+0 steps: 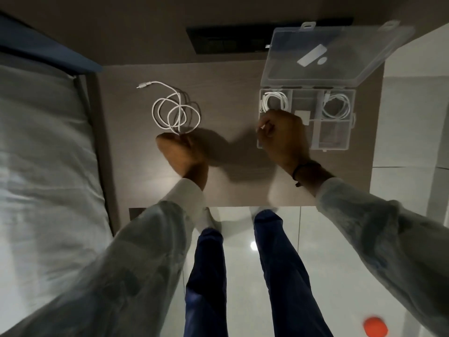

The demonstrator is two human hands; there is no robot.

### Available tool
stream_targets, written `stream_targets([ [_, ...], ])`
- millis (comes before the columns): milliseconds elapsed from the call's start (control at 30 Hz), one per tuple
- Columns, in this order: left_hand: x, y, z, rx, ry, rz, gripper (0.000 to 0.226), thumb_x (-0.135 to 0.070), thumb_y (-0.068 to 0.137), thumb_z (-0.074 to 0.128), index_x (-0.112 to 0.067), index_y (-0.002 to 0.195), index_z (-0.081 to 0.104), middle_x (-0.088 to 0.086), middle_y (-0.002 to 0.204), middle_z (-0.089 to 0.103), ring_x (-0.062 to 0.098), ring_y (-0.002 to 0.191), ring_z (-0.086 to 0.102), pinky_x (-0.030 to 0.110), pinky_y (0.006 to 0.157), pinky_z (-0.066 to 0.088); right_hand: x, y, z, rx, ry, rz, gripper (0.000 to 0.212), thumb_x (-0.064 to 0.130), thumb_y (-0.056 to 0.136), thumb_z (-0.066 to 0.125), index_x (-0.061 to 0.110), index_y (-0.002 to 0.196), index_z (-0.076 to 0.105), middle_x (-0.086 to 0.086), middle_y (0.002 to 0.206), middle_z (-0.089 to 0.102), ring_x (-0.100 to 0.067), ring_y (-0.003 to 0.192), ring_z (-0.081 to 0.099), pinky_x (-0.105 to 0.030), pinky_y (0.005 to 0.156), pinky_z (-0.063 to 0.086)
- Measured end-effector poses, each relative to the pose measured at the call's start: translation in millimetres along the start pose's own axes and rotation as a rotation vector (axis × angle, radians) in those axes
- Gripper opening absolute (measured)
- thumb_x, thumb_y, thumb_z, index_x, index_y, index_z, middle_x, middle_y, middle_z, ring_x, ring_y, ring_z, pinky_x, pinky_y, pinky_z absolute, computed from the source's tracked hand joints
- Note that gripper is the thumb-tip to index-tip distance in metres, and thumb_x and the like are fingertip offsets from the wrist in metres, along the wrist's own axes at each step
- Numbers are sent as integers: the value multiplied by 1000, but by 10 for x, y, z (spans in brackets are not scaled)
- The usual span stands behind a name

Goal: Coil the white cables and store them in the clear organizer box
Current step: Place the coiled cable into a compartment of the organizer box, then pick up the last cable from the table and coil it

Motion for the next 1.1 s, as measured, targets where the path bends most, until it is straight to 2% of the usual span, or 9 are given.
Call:
stream_targets([
  [100,81,310,-8,50,56,-72,30,-8,92,60,-1,120,55,17,125,58,32,109,58,25,86,40,271,76,257,73,47,-66,14,10,88,62,0,88,71,-17,84,73,-32,77,67,-43,72,55],
  [200,126,443,3,99,95,-45,33,-6,88,61,-3,121,55,17,128,58,33,111,58,24,82,36,598,219,548,158,240,48,21,8,90,68,-9,101,72,-24,96,75,-25,84,69,-30,80,54],
  [333,214,489,-66,164,22,20,32,-8,85,63,-10,116,56,12,120,62,25,97,58,30,81,46,1043,473,909,294,369,220,45,20,94,69,12,56,46,-6,57,43,-11,57,40,-21,53,36],
  [467,300,591,-126,239,-82,-18,33,-9,76,68,-19,106,58,7,109,67,22,92,62,39,83,58,1262,594,1098,254,444,358,45,30,91,74,17,55,49,-3,65,52,-5,50,43,-14,45,34],
  [600,349,633,-194,315,-143,-75,20,-13,76,70,-19,95,68,9,100,72,28,93,69,42,89,59,1383,525,1165,280,497,430,24,25,95,67,10,78,67,-12,85,66,-13,60,56,-15,43,40],
  [700,329,570,-319,398,-312,-156,18,1,81,67,-14,89,64,5,84,69,22,81,65,42,86,60,1454,413,1123,316,559,455,14,11,99,54,8,96,67,-18,97,70,-12,60,60,-10,37,41],
  [767,284,499,-492,511,-448,-157,23,14,83,63,-6,94,59,14,89,67,24,83,63,39,79,56,1502,332,1046,338,549,474,16,13,100,51,13,94,66,-15,100,72,-16,68,66,-16,47,46],
  [900,106,364,-982,673,-592,-161,27,19,87,57,-5,101,59,10,87,65,14,69,63,18,55,52,1630,136,807,328,587,522,17,11,102,46,13,95,62,-10,85,69,-21,64,65,-23,56,49],
  [1100,-184,162,-1839,749,-527,7,15,-1,97,63,8,106,70,17,98,69,23,86,61,18,69,52,1941,-335,209,184,433,379,24,13,100,54,1,93,74,-7,67,65,-7,51,61,-21,51,47],
])
Point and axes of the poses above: each hand's wrist, its own y-axis towards the middle knuckle, its own z-axis out of the palm, x = y × z, the point moved 1 cm from there along y, towards the middle knuckle
